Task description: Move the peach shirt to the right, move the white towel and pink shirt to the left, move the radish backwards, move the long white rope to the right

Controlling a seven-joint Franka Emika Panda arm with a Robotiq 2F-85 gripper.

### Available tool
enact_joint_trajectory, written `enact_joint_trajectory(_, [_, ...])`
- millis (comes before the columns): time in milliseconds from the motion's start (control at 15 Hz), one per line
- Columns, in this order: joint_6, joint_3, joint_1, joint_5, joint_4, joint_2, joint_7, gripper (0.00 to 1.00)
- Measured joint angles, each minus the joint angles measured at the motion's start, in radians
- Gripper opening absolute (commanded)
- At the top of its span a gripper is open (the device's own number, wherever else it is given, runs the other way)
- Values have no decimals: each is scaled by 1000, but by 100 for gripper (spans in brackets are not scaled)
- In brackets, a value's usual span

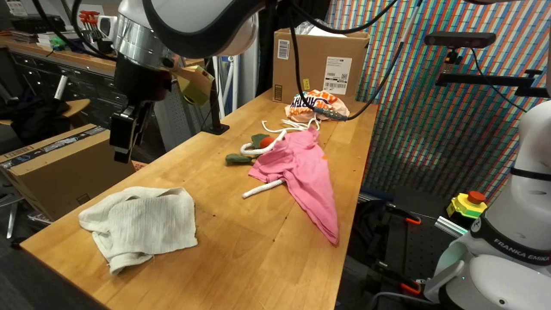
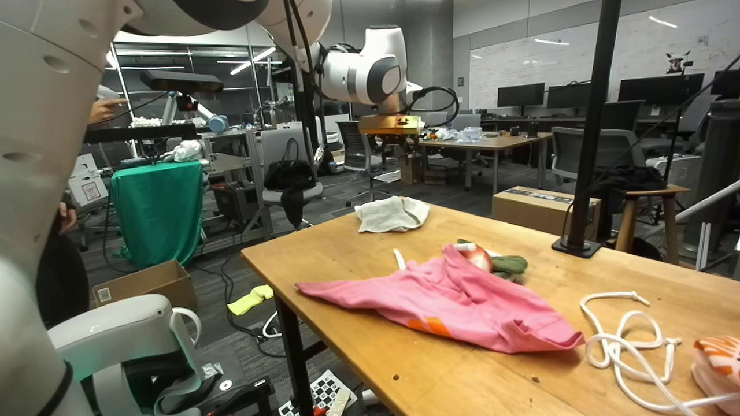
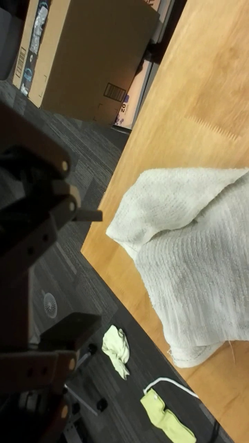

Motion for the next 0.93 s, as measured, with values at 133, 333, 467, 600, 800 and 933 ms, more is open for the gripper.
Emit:
enact_joint_trajectory(133, [-9,-19,0,-28,-1,0,11,100])
enact_joint_trajectory(333, [-44,-59,-5,-74,-12,-2,44,100])
enact_joint_trajectory(467, [-58,-81,-16,-86,-36,-9,62,100])
enact_joint_trajectory(600, [-59,-97,-29,-87,-81,-27,82,100])
enact_joint_trajectory(800, [-58,-115,-50,-87,-173,-71,135,100])
enact_joint_trajectory(933, [-57,-125,-62,-87,-243,-107,172,100])
